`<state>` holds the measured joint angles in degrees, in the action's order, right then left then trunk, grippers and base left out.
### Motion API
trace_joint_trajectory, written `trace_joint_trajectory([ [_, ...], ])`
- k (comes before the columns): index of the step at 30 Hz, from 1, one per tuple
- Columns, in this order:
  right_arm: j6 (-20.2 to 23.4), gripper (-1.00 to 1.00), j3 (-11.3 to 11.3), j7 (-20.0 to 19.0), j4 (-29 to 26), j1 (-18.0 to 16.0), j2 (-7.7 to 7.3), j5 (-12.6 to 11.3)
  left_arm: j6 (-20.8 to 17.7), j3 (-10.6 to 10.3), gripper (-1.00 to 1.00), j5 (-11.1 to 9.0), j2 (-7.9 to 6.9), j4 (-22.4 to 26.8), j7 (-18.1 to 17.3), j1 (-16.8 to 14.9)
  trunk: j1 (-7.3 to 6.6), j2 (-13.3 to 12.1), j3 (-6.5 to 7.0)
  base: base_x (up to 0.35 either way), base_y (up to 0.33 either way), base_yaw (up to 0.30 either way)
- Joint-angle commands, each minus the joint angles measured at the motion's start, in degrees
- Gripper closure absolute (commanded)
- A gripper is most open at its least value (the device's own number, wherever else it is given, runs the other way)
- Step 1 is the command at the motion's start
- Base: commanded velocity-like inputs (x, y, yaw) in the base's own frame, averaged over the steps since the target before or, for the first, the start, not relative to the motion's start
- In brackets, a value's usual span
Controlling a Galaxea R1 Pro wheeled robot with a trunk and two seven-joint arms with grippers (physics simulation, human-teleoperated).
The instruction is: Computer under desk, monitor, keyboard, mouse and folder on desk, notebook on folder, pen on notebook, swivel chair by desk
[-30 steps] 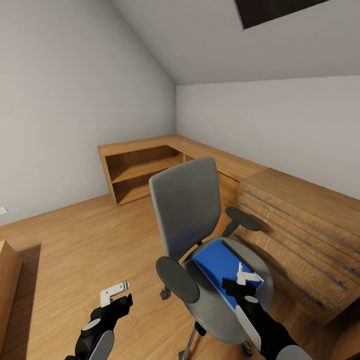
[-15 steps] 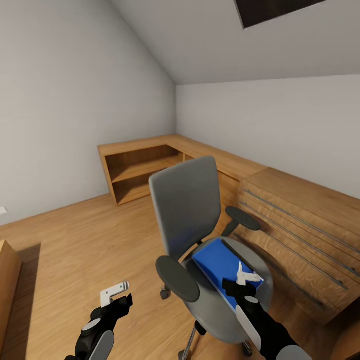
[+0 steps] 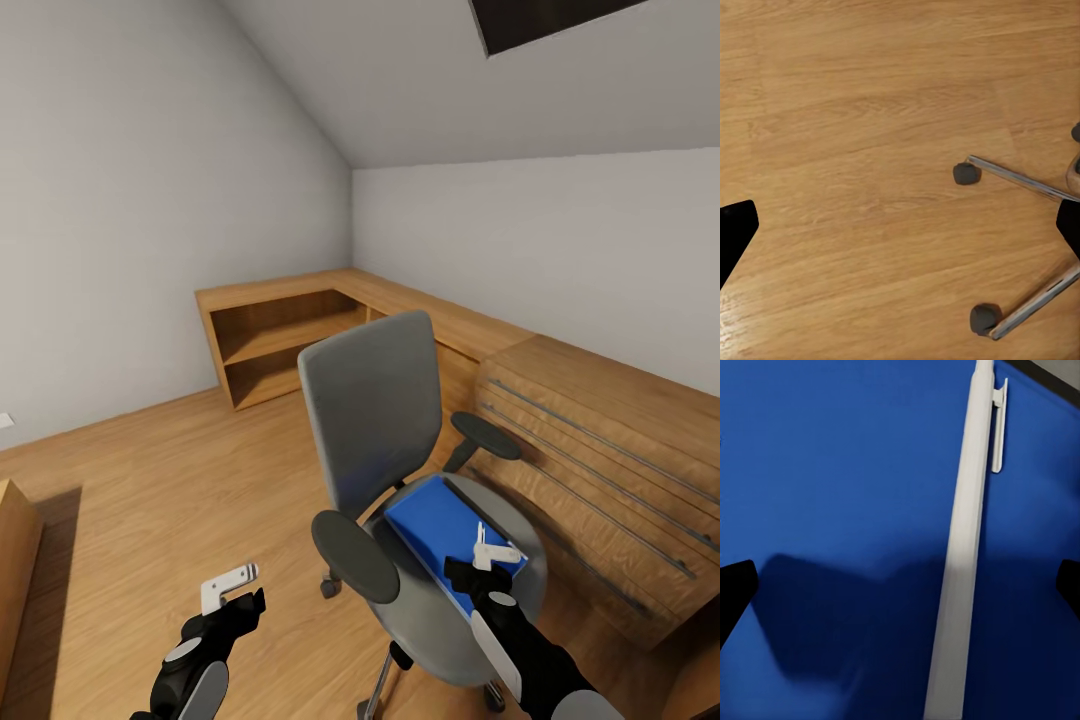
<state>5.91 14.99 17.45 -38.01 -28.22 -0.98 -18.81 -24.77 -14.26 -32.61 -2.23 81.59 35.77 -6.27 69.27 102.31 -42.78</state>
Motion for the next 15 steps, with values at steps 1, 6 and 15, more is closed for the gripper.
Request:
trace_joint_trajectory([
  [1,0.29,-1.00,0.47,0.46,-0.05,0.00,-0.08,-1.05,-0.10,-0.15,-1.00,-0.43,-0.06,0.09,0.52,-0.06,0.00,0.02,-0.06,0.000,0.000,0.000],
  [6,0.37,1.00,0.47,0.58,-0.05,0.00,-0.08,-1.05,-0.10,-0.15,-1.00,-0.43,-0.06,0.10,0.52,-0.06,0.00,0.02,-0.06,0.000,0.000,0.000],
  [15,0.42,1.00,0.47,0.57,-0.13,0.00,-0.07,-1.05,-0.10,-0.15,-1.00,-0.43,-0.06,0.10,0.52,-0.06,0.00,0.02,-0.06,0.000,0.000,0.000],
])
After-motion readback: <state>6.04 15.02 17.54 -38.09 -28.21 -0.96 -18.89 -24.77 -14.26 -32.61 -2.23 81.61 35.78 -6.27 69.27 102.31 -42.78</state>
